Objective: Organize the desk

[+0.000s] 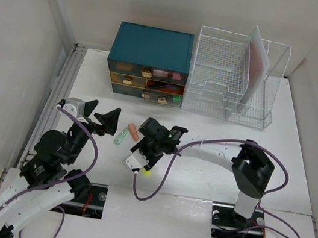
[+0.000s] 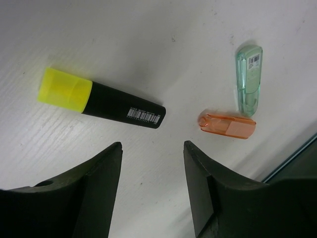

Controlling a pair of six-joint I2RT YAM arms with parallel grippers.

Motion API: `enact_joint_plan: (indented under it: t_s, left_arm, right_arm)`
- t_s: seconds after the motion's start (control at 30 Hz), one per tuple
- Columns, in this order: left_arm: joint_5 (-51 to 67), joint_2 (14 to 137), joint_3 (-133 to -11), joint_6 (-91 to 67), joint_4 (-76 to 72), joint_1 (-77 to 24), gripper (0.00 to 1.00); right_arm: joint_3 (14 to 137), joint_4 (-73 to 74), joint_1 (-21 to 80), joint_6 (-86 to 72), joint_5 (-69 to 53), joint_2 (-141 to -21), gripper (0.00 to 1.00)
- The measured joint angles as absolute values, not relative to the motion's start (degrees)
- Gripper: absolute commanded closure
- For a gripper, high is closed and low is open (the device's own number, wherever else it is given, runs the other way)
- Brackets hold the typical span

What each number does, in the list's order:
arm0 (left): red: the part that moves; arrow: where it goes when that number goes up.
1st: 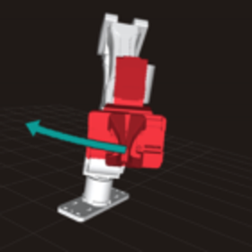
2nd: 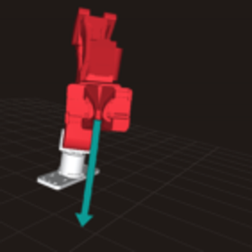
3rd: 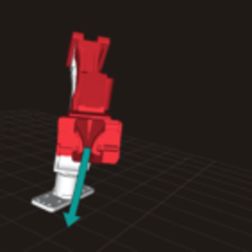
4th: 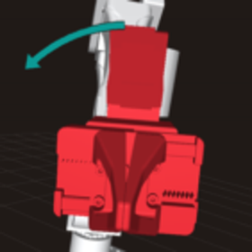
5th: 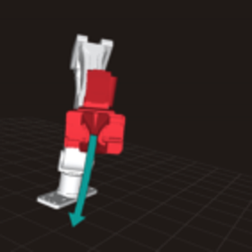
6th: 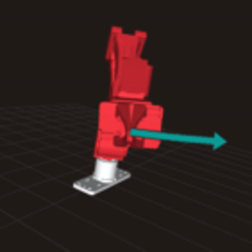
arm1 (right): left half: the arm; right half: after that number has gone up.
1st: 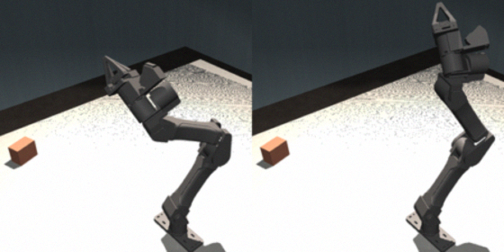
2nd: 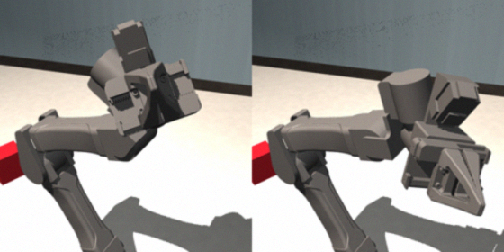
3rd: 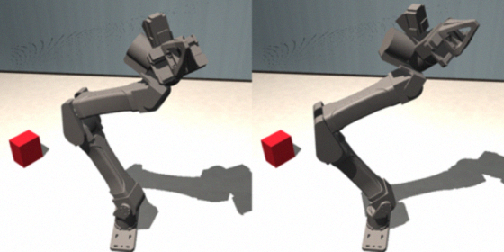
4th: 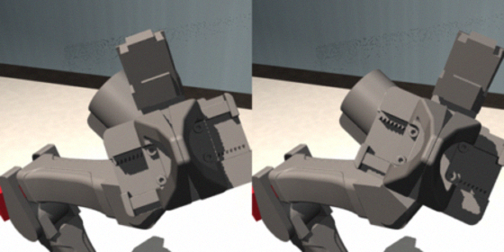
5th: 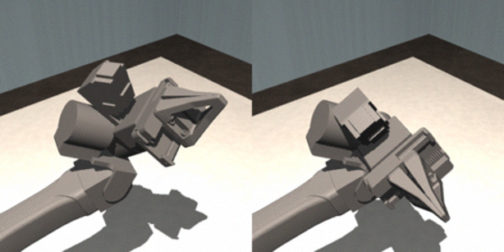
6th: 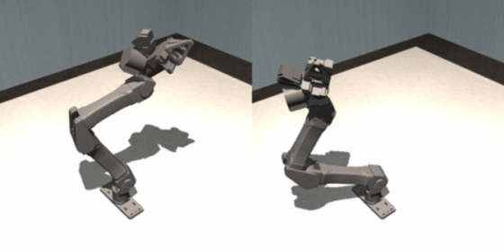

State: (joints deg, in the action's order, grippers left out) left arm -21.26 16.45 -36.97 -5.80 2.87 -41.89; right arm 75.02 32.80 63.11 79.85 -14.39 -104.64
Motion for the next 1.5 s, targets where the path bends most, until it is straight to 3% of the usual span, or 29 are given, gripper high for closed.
enact_joint_plan:
  t_s: [1.5]
  left_arm:
    - [-21.23, 16.36, -36.97, -5.8, 2.87, -41.89, 0.16]
  right_arm:
    - [69.63, 26.04, 66.87, 81.56, -10.83, -107.28, 0.38]
